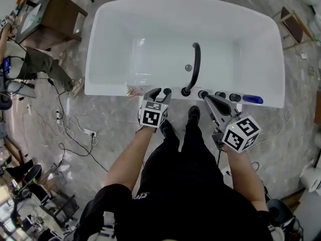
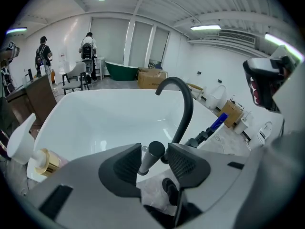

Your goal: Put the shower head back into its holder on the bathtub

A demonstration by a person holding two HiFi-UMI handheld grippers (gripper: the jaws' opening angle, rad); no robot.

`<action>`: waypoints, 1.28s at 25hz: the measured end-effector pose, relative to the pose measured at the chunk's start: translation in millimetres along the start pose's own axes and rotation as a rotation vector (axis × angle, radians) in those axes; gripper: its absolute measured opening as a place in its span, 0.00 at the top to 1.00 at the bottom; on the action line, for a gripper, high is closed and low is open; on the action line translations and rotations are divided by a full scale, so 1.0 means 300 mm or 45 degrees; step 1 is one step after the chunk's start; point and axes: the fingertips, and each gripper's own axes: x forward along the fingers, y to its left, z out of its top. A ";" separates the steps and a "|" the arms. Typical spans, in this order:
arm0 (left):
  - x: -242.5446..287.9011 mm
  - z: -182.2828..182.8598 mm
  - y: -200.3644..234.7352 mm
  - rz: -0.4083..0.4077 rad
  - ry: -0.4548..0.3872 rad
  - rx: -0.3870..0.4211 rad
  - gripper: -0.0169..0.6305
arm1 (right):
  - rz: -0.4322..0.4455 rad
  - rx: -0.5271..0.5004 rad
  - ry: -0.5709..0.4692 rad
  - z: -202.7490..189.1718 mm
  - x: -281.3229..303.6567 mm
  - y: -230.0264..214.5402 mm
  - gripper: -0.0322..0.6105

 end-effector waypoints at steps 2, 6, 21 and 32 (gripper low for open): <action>-0.023 -0.001 -0.007 0.000 -0.005 -0.004 0.70 | 0.010 -0.016 -0.003 0.015 -0.008 0.021 0.93; -0.043 -0.015 -0.022 0.001 -0.009 0.028 0.77 | 0.018 -0.024 0.006 0.014 -0.020 0.051 0.93; -0.139 -0.004 -0.013 -0.017 -0.044 0.077 0.78 | 0.022 -0.031 -0.005 0.017 -0.021 0.162 0.93; -0.503 0.118 0.033 0.052 -0.346 0.118 0.81 | 0.015 -0.210 -0.073 0.127 0.036 0.415 0.93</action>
